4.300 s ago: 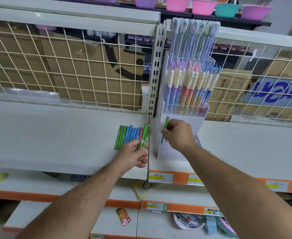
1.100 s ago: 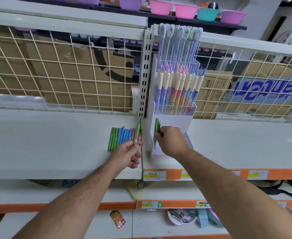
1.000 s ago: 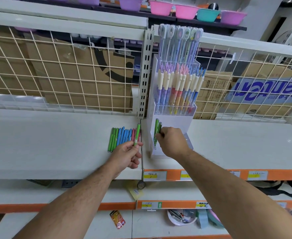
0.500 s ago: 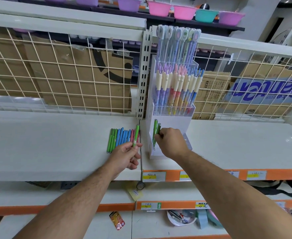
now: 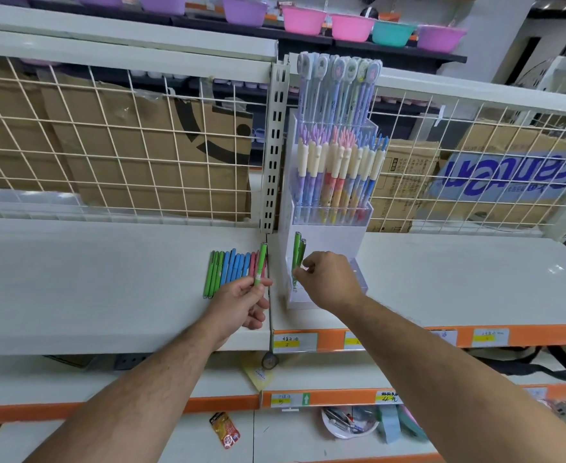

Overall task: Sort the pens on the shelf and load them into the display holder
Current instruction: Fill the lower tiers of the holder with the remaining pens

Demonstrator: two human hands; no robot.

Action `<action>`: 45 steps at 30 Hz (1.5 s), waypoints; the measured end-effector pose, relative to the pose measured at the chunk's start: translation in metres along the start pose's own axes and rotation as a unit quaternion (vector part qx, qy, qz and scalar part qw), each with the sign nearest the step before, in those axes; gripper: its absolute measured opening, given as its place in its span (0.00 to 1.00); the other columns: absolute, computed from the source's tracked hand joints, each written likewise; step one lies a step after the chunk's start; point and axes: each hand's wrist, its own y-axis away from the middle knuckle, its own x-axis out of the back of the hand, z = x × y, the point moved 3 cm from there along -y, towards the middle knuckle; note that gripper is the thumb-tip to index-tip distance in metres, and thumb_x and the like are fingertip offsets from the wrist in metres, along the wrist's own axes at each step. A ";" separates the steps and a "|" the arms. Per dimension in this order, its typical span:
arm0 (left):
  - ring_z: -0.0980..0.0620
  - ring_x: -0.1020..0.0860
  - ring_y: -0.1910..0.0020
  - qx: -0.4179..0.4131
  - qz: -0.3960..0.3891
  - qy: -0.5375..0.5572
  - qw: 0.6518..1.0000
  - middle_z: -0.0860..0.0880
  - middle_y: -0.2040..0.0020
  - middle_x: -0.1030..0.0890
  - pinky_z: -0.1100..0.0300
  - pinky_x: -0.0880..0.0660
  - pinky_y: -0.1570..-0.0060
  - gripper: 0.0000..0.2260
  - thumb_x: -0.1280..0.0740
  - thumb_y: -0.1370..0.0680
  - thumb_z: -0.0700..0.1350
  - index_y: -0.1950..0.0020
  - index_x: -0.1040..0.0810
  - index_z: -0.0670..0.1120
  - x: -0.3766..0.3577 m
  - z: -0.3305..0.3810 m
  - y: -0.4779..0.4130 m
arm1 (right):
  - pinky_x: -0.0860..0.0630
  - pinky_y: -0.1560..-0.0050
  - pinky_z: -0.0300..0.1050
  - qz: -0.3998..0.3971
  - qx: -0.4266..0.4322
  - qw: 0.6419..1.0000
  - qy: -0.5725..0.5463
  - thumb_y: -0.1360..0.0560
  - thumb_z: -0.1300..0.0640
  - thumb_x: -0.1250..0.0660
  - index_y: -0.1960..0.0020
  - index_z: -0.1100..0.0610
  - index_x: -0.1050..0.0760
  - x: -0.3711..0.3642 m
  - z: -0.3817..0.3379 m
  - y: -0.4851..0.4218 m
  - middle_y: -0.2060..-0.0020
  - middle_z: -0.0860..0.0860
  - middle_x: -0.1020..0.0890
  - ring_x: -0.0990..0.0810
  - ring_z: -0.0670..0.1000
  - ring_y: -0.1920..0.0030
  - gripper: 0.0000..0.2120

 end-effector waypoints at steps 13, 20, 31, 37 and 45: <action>0.55 0.20 0.66 -0.103 -0.033 -0.132 0.985 0.50 0.60 0.15 0.55 0.20 0.62 0.10 0.34 0.19 0.47 0.56 0.19 0.61 -0.037 0.032 0.019 | 0.24 0.65 0.40 -0.029 0.077 0.977 -0.198 0.24 0.55 0.27 0.60 0.54 0.20 0.018 -0.023 0.034 0.69 0.48 0.18 0.21 0.46 0.67 0.07; 0.63 0.21 0.55 -0.113 -0.013 -0.324 0.939 0.59 0.55 0.18 0.62 0.23 0.55 0.08 0.30 0.24 0.54 0.46 0.20 0.59 -0.012 0.026 0.012 | 0.25 0.68 0.37 0.076 0.049 0.970 -0.227 0.23 0.57 0.29 0.61 0.54 0.21 0.045 -0.016 0.027 0.69 0.51 0.17 0.18 0.48 0.67 0.08; 0.54 0.24 0.49 -0.078 -0.001 -0.492 0.867 0.54 0.49 0.25 0.59 0.26 0.49 0.07 0.29 0.25 0.46 0.47 0.20 0.52 -0.002 0.007 0.006 | 0.19 0.61 0.51 0.086 0.031 0.988 -0.124 0.23 0.51 0.32 0.62 0.47 0.27 0.034 -0.004 0.020 0.68 0.46 0.18 0.18 0.51 0.63 0.10; 0.54 0.25 0.48 -0.080 -0.002 -0.502 0.861 0.54 0.48 0.26 0.59 0.26 0.48 0.08 0.30 0.24 0.46 0.45 0.20 0.52 -0.003 0.006 0.004 | 0.32 0.73 0.31 0.058 0.040 0.994 -0.086 0.22 0.56 0.32 0.58 0.53 0.21 0.020 -0.005 0.019 0.68 0.46 0.19 0.22 0.47 0.67 0.06; 0.53 0.25 0.47 -0.080 0.003 -0.497 0.864 0.54 0.47 0.26 0.59 0.26 0.48 0.08 0.31 0.24 0.45 0.45 0.20 0.53 -0.002 0.006 0.004 | 0.20 0.62 0.53 0.026 0.054 0.997 -0.043 0.21 0.57 0.34 0.56 0.59 0.20 0.006 -0.003 0.017 0.65 0.54 0.17 0.19 0.56 0.64 0.07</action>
